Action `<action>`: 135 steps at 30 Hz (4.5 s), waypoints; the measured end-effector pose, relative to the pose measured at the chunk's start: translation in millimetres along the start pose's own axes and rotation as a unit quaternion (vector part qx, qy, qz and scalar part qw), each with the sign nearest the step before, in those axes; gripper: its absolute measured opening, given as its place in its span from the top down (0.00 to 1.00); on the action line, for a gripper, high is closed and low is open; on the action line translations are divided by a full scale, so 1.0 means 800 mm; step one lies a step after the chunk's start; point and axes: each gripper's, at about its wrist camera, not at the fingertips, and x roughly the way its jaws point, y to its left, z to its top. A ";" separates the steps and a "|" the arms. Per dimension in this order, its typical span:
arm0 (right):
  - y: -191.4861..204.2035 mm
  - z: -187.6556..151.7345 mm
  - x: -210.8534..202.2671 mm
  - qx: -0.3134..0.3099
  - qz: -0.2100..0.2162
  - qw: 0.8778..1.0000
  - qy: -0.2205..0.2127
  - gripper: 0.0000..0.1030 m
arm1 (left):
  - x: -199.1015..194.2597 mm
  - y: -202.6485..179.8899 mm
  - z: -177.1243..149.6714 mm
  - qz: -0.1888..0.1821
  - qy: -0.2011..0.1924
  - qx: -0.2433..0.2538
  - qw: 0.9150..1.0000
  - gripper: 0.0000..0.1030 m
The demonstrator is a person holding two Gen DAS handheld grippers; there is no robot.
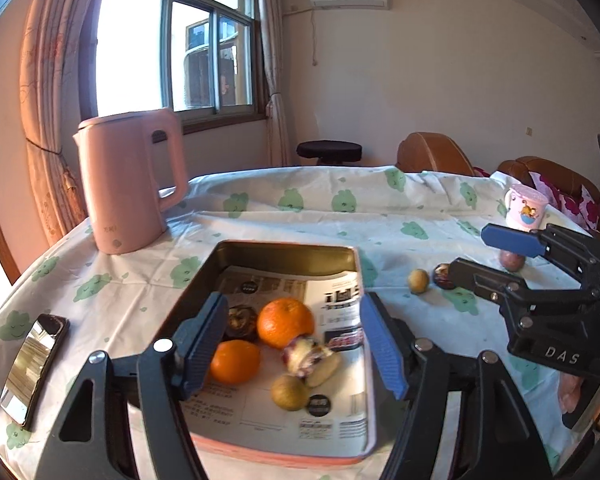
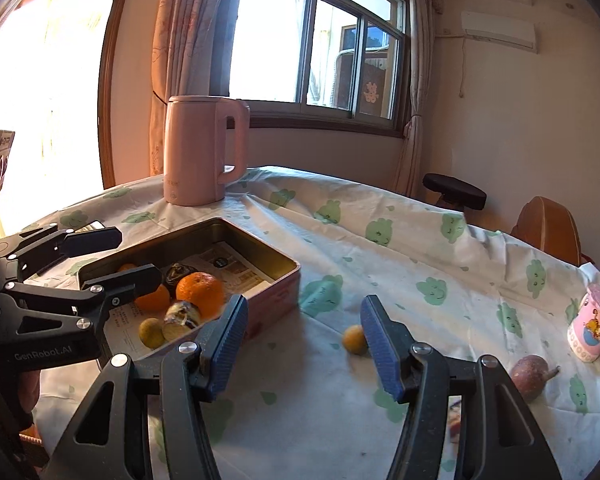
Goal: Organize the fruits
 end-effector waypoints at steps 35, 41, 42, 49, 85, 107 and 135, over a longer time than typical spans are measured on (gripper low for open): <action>-0.242 -0.061 -0.045 0.180 -0.139 0.973 0.049 0.30 | 0.140 -0.229 0.031 -0.160 0.126 0.085 0.975 0.56; -0.239 -0.060 0.003 0.178 -0.135 0.970 0.095 0.30 | 0.139 -0.200 0.036 -0.153 0.106 0.031 0.982 0.56; -0.238 -0.061 0.009 0.176 -0.136 0.970 0.101 0.31 | 0.138 -0.198 0.037 -0.148 0.101 0.027 0.983 0.56; -0.241 -0.068 0.039 0.178 -0.131 0.965 0.144 0.33 | 0.141 -0.189 0.037 -0.138 0.100 0.009 0.985 0.56; -0.200 -0.050 -0.011 0.114 -0.110 0.987 0.033 0.49 | 0.101 -0.189 0.040 -0.114 0.015 0.021 0.993 0.56; -0.191 -0.053 -0.040 0.109 -0.130 0.985 -0.023 0.49 | 0.085 -0.191 0.040 -0.105 -0.019 0.030 0.994 0.56; -0.179 -0.058 -0.069 0.110 -0.138 0.982 -0.069 0.49 | 0.067 -0.193 0.037 -0.094 -0.054 0.039 0.993 0.56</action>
